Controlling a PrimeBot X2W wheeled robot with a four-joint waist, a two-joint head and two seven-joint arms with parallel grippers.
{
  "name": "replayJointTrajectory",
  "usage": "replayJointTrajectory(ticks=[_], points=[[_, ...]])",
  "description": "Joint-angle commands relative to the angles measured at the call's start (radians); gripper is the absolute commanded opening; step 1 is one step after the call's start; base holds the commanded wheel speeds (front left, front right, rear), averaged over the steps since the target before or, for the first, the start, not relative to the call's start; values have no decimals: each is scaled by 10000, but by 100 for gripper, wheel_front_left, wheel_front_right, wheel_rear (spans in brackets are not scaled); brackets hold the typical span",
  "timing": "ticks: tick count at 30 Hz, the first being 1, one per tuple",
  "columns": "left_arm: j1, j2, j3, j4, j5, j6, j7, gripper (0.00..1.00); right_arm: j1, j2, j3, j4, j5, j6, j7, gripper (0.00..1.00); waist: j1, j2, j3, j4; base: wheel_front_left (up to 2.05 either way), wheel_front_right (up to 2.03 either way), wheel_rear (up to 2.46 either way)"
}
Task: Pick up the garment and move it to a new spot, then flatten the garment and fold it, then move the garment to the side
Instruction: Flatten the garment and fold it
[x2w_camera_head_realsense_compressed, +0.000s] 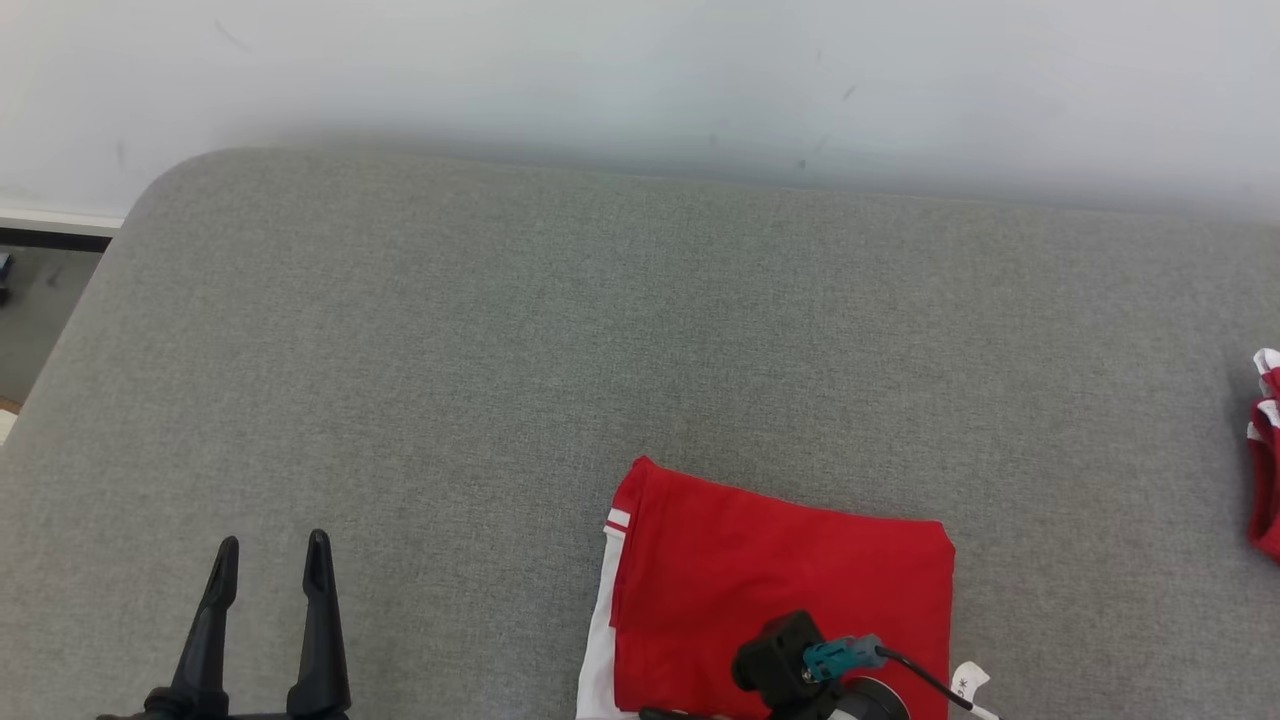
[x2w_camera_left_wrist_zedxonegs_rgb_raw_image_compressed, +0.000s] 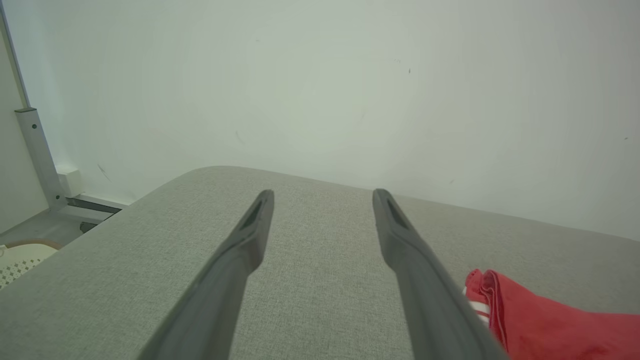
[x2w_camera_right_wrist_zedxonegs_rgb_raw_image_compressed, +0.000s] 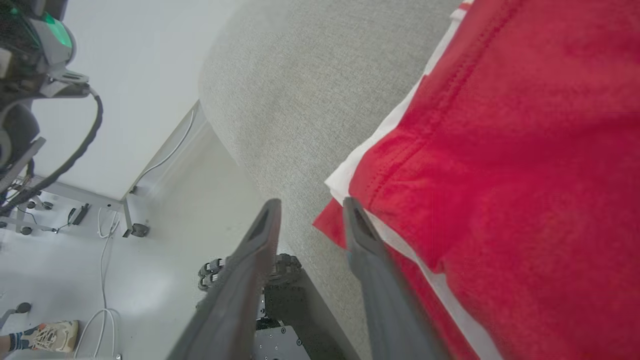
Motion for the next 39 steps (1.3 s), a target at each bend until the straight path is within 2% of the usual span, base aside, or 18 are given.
replayJointTrajectory(ticks=[1, 2, 3, 4, 5, 6, 7, 8, 9, 13, 17, 22, 26, 33, 39], points=[[-12, 68, -14, -18, -10, 15, -31, 100, 282, 138, -328, -334, -283, -22, 345, 6, -1, 0, -9, 47, 0, 0, 0], [9, 63, -4, -26, -17, 15, -31, 100, 361, 230, -538, -549, -450, -22, 573, 11, -1, 0, -9, 65, 0, 0, 0], [27, 66, 4, -30, -26, 15, -31, 100, 476, 322, -765, -792, -614, -22, 798, 28, -1, 0, -12, 78, 0, 0, 0], [49, 68, 22, -30, -33, 15, -31, 100, 593, 422, -964, -1024, -733, -22, 1063, 23, -1, 0, -16, 90, 0, 0, 0], [65, 70, 39, -32, -39, 15, -31, 100, 707, 503, -1170, -1289, -898, -22, 1318, 24, -1, 0, -18, 97, 0, 0, 0], [76, 69, 50, -37, -40, 15, -31, 100, 817, 588, -1370, -1566, -1047, -22, 1540, 40, -1, 0, -15, 102, 0, 0, 0], [77, 66, 58, -37, -37, 15, -31, 100, 932, 661, -1550, -1796, -1185, -22, 1777, 46, -1, 0, -13, 104, 0, 0, 0], [82, 63, 70, -34, -37, 15, -31, 100, 1023, 743, -1702, -2046, -1327, -22, 2004, 83, -1, 0, -11, 106, 0, 0, 0], [82, 65, 76, -33, -33, 15, -31, 100, 1133, 835, -1867, -2284, -1460, -22, 2173, 100, -1, 0, -4, 107, 0, 0, 0], [44, 64, 50, -41, -32, 15, -31, 100, 1386, 993, -2348, -2781, -1880, -22, 2560, 100, -1, 0, 30, 107, 0, 0, 0], [-24, 75, -9, -25, -27, 15, -31, 100, 1565, 1199, -3275, -3227, -2297, -22, 2393, 100, -1, 0, 45, 115, 0, 0, 0], [44, 69, -14, 22, 45, 15, -31, 100, 1892, 1498, -5101, -3433, -3092, -22, 1301, 100, -1, 0, -132, 55, 0, 0, 0], [155, 111, -212, 105, 3, 15, -31, 100, 2281, 1631, -6139, -3281, -3718, -22, 449, 100, -1, 0, -300, -103, 0, 0, 0], [203, 142, -598, 325, -54, 15, -31, 100, 2747, 1446, -6848, -2757, -4385, -22, -628, 100, -1, 0, -548, -469, 0, 0, 0], [278, 92, -490, 486, -1, 15, -31, 100, 2929, 1310, -7136, -1955, -4735, -22, -2350, 100, -1, 0, -745, -727, 0, 0, 0]])
